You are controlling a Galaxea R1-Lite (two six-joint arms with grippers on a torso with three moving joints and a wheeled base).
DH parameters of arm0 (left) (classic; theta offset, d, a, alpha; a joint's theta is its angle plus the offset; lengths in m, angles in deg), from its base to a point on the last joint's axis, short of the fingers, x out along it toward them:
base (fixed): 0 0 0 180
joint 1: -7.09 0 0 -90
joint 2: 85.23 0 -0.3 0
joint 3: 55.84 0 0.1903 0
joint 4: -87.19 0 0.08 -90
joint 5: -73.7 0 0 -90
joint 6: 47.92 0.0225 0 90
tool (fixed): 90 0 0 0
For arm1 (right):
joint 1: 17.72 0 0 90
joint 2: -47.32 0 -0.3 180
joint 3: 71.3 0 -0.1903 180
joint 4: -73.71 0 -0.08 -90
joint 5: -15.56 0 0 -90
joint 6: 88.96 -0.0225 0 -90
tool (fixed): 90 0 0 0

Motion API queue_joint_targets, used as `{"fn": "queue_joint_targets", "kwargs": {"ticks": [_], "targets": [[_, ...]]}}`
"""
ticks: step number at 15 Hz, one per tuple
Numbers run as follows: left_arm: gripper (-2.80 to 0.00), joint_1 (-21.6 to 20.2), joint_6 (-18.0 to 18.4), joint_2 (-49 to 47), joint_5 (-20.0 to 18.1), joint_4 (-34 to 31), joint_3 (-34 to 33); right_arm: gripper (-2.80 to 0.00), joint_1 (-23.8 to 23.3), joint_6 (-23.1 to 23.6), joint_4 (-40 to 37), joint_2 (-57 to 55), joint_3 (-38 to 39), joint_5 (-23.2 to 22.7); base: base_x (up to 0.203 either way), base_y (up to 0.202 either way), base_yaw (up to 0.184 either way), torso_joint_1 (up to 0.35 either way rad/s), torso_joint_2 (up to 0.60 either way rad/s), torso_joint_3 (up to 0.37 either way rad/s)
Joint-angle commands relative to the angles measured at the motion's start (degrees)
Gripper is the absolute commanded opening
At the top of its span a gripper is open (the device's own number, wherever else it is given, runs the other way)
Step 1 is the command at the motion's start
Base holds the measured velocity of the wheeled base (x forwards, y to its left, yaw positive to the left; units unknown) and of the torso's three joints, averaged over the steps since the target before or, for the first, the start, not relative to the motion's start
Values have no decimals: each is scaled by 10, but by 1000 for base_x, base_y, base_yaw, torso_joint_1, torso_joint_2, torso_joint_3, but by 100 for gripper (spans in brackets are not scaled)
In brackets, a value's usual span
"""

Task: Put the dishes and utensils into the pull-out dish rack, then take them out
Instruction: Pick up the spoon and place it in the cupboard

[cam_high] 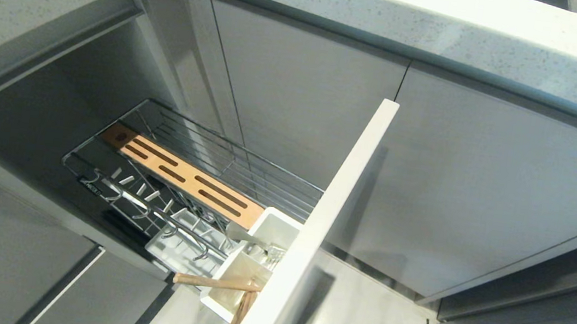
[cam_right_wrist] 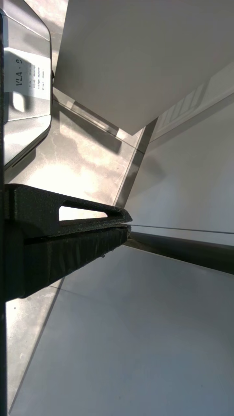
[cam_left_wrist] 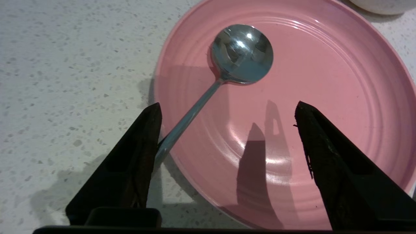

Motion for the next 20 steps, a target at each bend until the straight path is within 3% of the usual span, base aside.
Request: {"fn": "queue_joint_targets", "kwargs": {"ticks": [1, 9, 20], "targets": [[0, 7, 11, -1, -4, -12, 0, -280, 0, 0, 0, 0, 1, 0, 0, 0, 0, 0, 0, 0], [0, 22, 73, 7, -6, -71, 0, -280, 0, 0, 0, 0, 1, 0, 0, 0, 0, 0, 0, 0], [0, 35, 64, 11, -6, -75, 0, -280, 0, 0, 0, 0, 1, 0, 0, 0, 0, 0, 0, 0]]}}
